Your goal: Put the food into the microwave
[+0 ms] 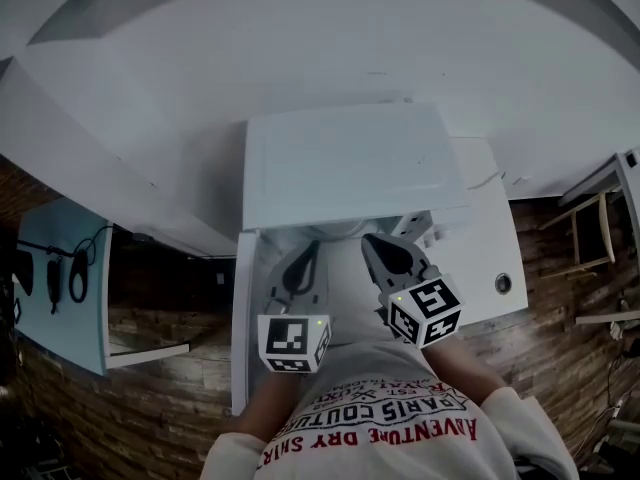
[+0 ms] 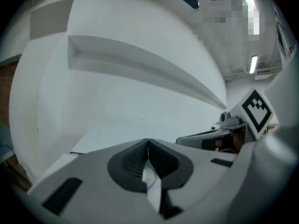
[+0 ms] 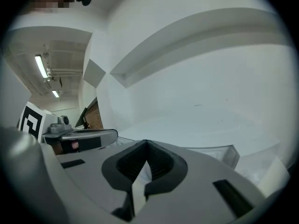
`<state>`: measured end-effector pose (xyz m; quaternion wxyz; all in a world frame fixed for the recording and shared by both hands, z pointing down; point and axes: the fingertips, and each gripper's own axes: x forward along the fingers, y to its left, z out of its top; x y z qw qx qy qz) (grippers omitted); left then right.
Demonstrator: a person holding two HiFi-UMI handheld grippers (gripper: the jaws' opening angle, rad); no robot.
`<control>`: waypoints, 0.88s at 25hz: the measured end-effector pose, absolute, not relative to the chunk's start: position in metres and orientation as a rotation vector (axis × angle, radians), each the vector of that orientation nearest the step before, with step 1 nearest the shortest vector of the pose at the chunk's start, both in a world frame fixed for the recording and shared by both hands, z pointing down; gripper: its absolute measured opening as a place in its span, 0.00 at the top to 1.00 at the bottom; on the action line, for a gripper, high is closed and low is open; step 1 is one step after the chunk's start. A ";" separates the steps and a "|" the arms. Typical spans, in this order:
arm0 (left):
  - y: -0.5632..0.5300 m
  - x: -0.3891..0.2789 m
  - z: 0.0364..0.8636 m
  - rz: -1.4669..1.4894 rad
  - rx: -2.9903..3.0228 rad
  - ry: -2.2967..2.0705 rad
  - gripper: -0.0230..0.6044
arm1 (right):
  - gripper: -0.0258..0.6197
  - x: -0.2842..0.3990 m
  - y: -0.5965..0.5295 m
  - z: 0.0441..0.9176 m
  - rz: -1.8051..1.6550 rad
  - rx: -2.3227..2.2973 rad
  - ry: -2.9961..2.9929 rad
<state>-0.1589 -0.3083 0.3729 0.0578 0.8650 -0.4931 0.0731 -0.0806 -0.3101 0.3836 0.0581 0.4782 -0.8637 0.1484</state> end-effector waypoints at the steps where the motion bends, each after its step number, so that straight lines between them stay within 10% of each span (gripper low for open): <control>1: -0.308 -0.159 0.371 0.219 2.631 -1.491 0.95 | 0.94 -0.079 -0.310 0.380 0.435 1.461 -2.622; 22: -0.313 -0.152 0.372 0.206 2.657 -1.452 0.95 | 0.94 -0.077 -0.314 0.377 0.395 1.527 -2.599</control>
